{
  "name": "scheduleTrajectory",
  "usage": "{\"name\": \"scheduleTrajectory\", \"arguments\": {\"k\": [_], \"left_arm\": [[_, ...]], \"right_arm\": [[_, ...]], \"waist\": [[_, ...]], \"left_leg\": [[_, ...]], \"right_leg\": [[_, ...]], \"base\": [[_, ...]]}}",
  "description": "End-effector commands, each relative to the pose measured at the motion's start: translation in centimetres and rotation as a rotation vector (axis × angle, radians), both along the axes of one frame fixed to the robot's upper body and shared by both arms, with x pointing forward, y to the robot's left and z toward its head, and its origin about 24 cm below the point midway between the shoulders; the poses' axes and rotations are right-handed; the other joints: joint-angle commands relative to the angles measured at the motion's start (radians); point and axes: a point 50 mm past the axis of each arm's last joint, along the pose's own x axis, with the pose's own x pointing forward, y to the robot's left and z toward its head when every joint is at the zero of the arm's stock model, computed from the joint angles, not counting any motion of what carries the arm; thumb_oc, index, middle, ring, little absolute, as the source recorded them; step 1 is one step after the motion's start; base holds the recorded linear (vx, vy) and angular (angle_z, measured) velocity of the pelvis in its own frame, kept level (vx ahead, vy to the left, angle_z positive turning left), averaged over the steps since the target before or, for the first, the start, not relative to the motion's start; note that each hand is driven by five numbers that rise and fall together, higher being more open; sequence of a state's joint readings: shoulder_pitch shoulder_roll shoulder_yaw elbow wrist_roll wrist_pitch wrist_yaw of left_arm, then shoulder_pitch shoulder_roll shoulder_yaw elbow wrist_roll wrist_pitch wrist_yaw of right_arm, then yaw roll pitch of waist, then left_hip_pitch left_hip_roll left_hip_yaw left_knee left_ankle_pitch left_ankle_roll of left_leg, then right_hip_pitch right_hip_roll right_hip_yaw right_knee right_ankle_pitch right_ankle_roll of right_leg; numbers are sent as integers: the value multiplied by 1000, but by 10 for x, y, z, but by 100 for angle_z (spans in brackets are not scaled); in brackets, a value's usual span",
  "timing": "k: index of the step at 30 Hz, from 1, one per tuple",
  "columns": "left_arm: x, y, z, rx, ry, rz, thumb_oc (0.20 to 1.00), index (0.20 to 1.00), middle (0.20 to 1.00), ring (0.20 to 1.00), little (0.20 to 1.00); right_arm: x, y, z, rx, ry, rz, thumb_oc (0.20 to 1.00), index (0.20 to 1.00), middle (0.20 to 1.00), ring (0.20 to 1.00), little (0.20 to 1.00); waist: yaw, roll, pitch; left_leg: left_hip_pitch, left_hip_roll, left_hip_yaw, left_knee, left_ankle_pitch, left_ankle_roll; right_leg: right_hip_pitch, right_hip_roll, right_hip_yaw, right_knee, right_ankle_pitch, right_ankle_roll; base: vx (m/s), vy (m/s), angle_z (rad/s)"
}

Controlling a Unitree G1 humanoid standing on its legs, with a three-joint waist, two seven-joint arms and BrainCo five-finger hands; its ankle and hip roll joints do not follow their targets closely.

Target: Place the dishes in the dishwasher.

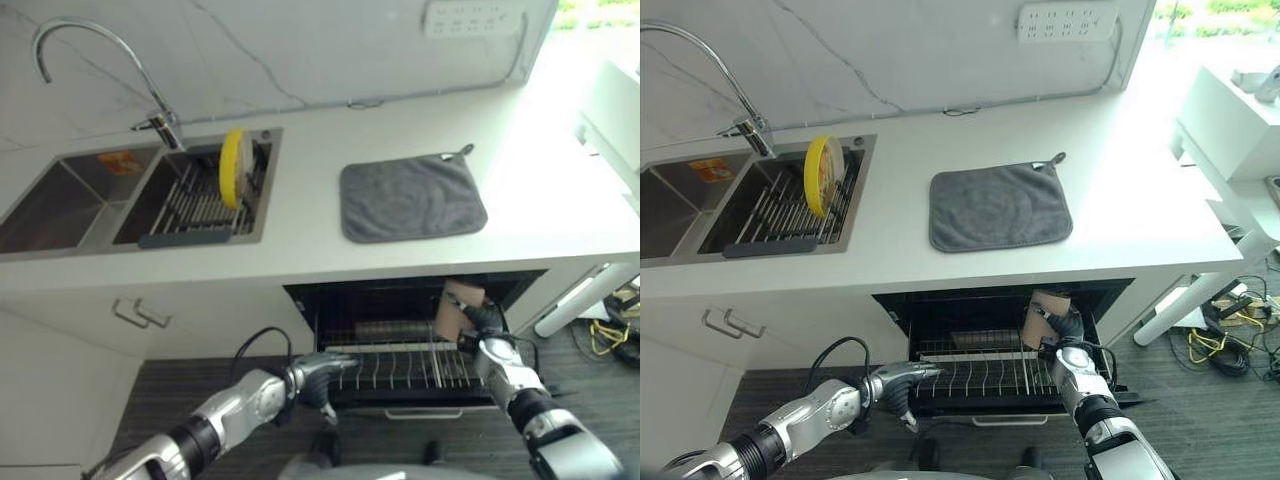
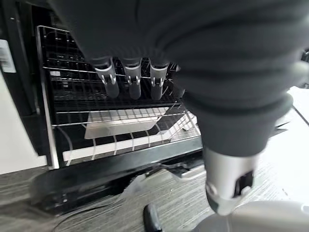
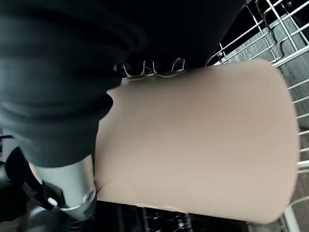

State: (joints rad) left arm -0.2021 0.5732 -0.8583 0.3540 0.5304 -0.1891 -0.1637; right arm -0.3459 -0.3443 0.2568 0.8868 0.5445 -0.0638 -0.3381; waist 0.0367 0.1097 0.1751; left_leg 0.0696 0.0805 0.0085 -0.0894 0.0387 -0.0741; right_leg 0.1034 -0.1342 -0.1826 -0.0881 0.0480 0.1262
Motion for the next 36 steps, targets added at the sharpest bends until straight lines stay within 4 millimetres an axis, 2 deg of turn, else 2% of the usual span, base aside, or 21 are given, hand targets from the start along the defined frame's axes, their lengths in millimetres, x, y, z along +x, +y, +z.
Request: {"name": "scheduleTrajectory", "arguments": {"k": [1,4,12,17,27,32,36], "left_arm": [[13,-3,20,-5,-94,-87,1000,1000,1000,1000,1000],[11,-2,21,-2,-99,-85,1000,1000,1000,1000,1000],[14,0,24,-6,-175,-73,1000,1000,1000,1000,1000],[17,-3,27,-2,-195,-95,1000,1000,1000,1000,1000],[35,-14,41,3,-274,-117,1000,1000,1000,1000,1000],[43,-19,39,8,-294,-112,1000,1000,1000,1000,1000],[45,-22,35,6,-298,-101,1000,1000,1000,1000,1000]], "right_arm": [[35,-5,35,-127,-87,22,200,200,200,200,200],[33,-16,30,-196,-14,36,200,200,200,200,200],[33,-17,27,-394,47,118,200,200,200,200,200],[39,-17,33,-432,48,134,200,200,200,200,200],[65,-2,58,-406,-44,161,200,200,200,200,200],[80,19,75,-396,-118,210,200,200,200,200,200],[80,32,71,-387,-118,222,200,200,200,200,200]], "waist": [[28,-65,15],[36,-62,22],[39,-53,52],[39,-48,69],[31,-27,142],[22,-20,170],[14,-22,173]], "left_leg": [[-5,41,37,105,-135,-20],[-8,42,35,102,-133,-21],[-32,43,34,120,-133,-21],[-46,39,26,126,-135,-22],[-98,22,12,143,-135,-23],[-111,9,7,145,-145,-21],[-112,9,13,148,-144,-19]], "right_leg": [[-47,-128,69,54,-28,100],[-49,-129,66,56,-30,102],[-71,-134,69,74,-34,104],[-84,-137,70,81,-35,106],[-139,-147,85,100,-32,103],[-157,-148,101,111,-43,100],[-163,-152,104,131,-53,98]], "base": [[0,0,0],[13,-24,0],[-26,-5,0],[-18,-4,1],[-88,10,-2],[-42,51,-4],[-2,45,0]]}}
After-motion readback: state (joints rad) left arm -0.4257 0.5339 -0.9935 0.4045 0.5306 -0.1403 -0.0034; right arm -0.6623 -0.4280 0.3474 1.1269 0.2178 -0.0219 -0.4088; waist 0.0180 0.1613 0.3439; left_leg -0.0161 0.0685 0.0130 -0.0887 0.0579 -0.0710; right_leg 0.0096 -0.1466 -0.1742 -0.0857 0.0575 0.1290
